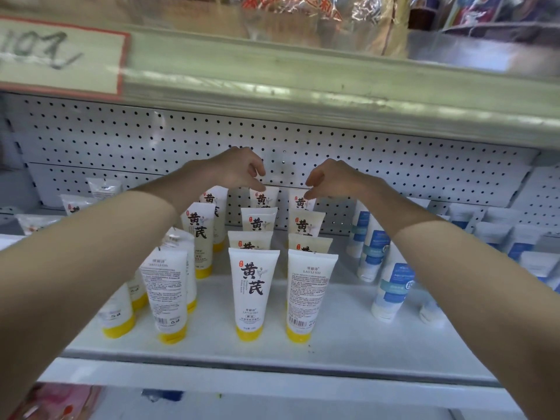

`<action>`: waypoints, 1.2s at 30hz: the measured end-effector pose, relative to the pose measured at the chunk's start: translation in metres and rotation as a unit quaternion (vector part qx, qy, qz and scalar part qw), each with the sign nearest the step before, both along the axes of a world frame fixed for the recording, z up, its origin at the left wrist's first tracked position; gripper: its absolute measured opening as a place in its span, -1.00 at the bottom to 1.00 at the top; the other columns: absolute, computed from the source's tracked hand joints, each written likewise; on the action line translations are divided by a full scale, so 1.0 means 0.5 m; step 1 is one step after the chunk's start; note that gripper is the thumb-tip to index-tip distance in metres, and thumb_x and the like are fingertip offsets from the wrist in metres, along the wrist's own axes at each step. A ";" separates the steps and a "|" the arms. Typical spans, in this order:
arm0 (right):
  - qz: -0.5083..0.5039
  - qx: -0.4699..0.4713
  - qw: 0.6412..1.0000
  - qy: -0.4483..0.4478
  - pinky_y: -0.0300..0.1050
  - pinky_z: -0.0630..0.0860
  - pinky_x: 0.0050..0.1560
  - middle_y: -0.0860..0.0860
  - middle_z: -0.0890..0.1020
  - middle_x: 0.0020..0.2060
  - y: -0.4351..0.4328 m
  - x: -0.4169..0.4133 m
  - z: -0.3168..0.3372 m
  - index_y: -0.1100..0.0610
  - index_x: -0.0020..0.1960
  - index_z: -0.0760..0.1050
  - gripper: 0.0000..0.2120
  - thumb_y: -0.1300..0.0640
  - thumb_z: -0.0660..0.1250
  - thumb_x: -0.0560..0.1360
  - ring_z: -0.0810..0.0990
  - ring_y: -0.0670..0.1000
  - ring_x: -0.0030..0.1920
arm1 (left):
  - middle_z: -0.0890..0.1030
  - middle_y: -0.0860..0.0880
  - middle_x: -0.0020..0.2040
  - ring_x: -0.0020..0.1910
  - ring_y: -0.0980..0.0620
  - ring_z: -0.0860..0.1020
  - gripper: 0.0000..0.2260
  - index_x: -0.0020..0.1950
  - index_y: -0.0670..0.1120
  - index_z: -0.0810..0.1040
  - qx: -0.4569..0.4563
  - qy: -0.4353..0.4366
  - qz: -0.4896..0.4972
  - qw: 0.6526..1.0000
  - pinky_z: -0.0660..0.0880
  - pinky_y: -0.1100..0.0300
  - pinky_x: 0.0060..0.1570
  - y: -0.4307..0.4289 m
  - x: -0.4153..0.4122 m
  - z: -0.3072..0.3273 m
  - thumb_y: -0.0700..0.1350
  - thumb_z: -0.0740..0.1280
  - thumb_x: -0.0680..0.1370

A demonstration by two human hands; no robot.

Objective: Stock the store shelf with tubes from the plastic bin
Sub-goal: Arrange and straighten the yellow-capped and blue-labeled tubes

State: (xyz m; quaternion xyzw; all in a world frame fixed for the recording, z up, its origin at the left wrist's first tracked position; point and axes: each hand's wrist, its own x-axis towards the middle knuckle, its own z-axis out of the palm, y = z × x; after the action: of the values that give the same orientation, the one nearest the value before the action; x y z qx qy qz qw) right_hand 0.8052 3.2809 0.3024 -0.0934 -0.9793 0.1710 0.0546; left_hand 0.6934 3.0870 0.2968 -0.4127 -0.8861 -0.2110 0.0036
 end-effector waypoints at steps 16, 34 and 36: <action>0.027 -0.036 0.998 -0.033 -0.19 0.55 -0.16 -0.05 0.61 -0.29 -0.051 0.063 0.007 0.10 -0.02 0.62 -0.77 0.01 0.46 0.38 0.59 -0.07 -0.26 | 0.60 0.17 -0.13 0.04 0.06 0.58 -0.72 0.05 -0.10 0.62 -0.060 -0.085 -0.046 0.993 0.48 0.12 0.18 -0.040 0.092 0.002 -0.02 0.48 0.41; 0.031 0.033 0.997 -0.060 -0.19 0.40 -0.22 0.02 0.59 -0.25 -0.058 0.057 -0.036 0.13 -0.03 0.63 -0.78 0.13 0.50 0.34 0.50 0.02 -0.21 | 0.51 -0.04 -0.39 -0.39 0.02 0.39 -0.84 -0.34 0.03 0.58 -0.071 -0.027 -0.061 0.995 0.31 0.22 -0.31 -0.035 0.085 -0.034 -0.14 0.51 0.36; 0.028 0.039 0.998 -0.051 -0.20 0.39 -0.22 -0.01 0.59 -0.23 -0.057 0.054 -0.037 0.12 0.00 0.63 -0.76 0.13 0.51 0.34 0.51 0.01 -0.18 | 0.47 -0.02 -0.42 -0.41 0.03 0.38 -0.89 -0.31 -0.03 0.62 -0.067 -0.024 -0.052 0.996 0.29 0.24 -0.33 -0.033 0.085 -0.035 -0.14 0.52 0.35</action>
State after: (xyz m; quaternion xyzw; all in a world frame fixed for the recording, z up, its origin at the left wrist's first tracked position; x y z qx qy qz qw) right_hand 0.8323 3.2523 0.2837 -0.0723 -0.9889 0.1294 0.0035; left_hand 0.7360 3.0705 0.2792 -0.4525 -0.8754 -0.1604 -0.0563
